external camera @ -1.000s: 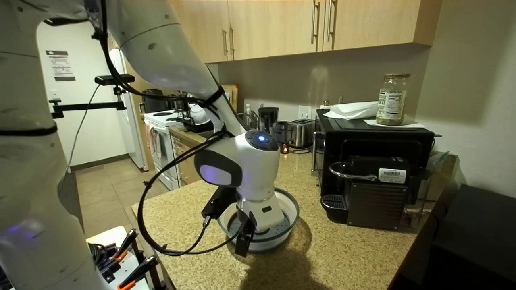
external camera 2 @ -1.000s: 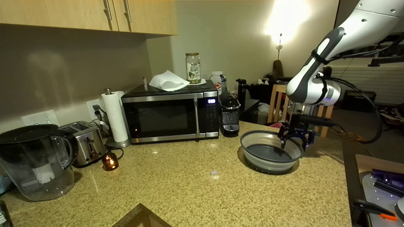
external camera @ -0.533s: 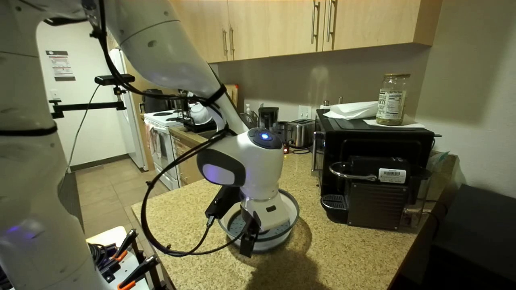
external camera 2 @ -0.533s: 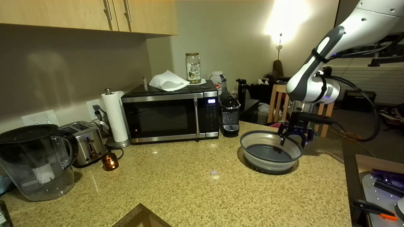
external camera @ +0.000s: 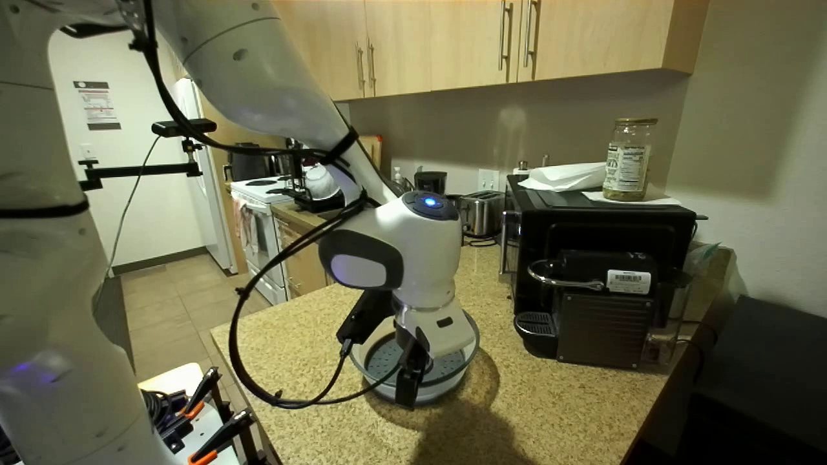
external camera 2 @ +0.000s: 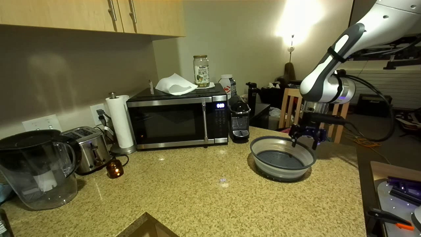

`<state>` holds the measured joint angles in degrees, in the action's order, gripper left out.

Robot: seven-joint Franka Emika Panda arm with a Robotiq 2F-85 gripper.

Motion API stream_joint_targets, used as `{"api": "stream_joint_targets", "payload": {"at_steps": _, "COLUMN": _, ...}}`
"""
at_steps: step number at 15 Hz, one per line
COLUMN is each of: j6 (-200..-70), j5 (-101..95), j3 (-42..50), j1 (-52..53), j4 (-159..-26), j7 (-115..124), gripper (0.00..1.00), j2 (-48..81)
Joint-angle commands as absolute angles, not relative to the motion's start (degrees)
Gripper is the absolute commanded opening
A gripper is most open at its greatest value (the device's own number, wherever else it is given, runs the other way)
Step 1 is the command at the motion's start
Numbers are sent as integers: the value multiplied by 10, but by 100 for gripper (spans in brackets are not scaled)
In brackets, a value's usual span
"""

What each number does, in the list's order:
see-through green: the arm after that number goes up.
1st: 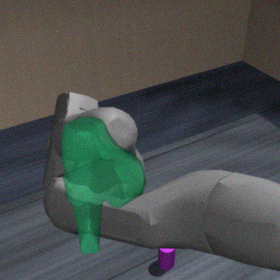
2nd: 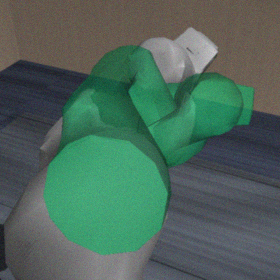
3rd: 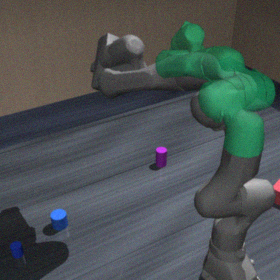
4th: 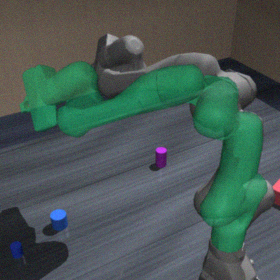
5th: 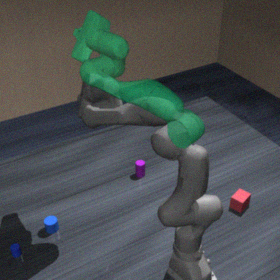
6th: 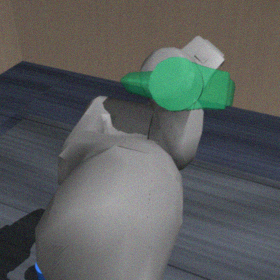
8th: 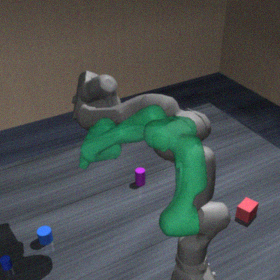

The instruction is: Move the bowl

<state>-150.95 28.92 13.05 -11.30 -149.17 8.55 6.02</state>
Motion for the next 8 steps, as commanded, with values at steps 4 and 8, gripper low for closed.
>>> {"api": "stream_joint_targets", "payload": {"at_steps": 4, "j6": -1515, "j5": 124, "j3": 152, "j1": -112, "j4": -1504, "j7": 215, "gripper": 100, "j2": 30}}
{"api": "stream_joint_targets", "payload": {"at_steps": 8, "j6": -1485, "j5": 82, "j3": 152, "j1": -118, "j4": -1497, "j7": 209, "gripper": 100, "j2": 5}}
